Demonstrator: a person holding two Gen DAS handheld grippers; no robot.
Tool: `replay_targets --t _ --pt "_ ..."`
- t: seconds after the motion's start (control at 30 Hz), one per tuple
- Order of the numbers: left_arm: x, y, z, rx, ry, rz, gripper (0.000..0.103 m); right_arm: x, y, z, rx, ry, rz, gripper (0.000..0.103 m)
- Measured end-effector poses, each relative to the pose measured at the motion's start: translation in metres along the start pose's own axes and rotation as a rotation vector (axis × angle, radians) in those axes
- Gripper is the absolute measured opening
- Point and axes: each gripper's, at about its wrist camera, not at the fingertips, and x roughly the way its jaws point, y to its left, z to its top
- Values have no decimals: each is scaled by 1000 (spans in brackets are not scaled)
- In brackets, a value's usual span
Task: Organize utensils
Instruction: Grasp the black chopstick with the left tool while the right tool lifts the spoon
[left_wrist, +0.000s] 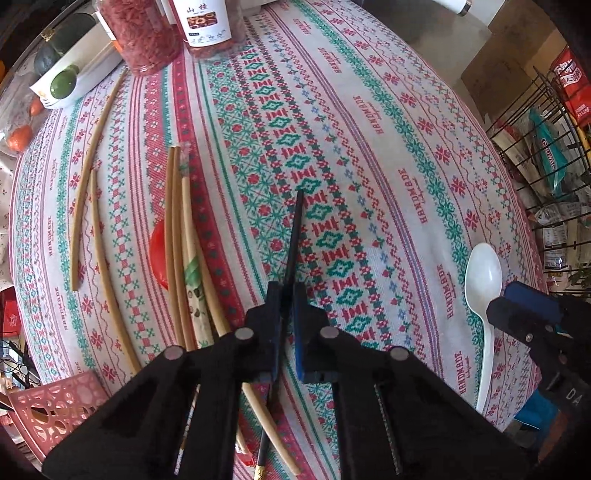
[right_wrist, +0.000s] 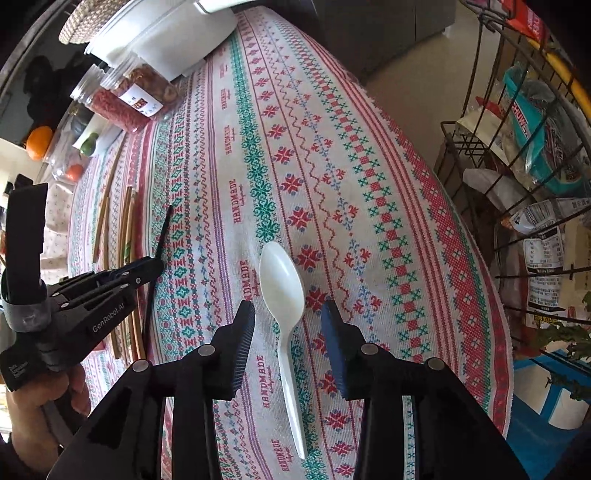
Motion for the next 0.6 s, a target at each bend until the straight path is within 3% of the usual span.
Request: replay_targets --t 0.23,0.47,0.5,0.57,0.6 --pt "-13 13 -18 5 -52 -6 6 15 19 5 -121 -27 -125 39" --pt "-25 17 -34 20 -92 -39 6 17 7 9 -72 -41 -81 39" --pt "-27 17 -37 25 -98 -38 6 18 5 9 -70 -37 -72 36" --pt "-30 16 -41 31 -111 -43 6 20 5 7 -81 -33 -75 21" --pt "-33 15 -43 33 -118 -45 6 19 6 6 -90 -31 -78 9"
